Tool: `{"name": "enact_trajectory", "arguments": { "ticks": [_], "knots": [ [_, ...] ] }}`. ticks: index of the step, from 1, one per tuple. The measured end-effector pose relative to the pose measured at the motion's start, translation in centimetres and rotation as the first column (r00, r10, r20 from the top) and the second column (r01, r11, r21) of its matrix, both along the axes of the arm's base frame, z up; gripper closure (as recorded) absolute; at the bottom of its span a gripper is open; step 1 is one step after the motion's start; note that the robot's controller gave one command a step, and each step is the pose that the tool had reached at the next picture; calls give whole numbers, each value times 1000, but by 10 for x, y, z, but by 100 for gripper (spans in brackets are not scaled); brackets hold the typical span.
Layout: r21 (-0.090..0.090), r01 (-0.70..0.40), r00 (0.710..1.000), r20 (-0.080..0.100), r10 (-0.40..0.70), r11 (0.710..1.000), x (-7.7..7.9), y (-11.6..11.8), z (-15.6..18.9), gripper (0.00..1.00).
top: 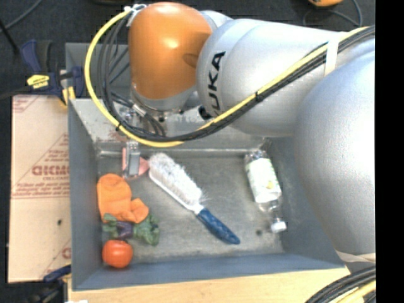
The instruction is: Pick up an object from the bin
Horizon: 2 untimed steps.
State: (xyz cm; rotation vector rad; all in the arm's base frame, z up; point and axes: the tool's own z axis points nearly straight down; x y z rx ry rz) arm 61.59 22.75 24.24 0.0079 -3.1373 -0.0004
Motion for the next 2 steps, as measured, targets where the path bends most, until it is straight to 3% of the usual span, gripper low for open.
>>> {"name": "enact_trajectory", "arguments": {
  "ticks": [1,2],
  "knots": [
    [1,4,1000,6,-4,1000,1,-2,5,0],
    [1,-64,998,13,64,998,-7,-4,-22,0]
  ]
}}
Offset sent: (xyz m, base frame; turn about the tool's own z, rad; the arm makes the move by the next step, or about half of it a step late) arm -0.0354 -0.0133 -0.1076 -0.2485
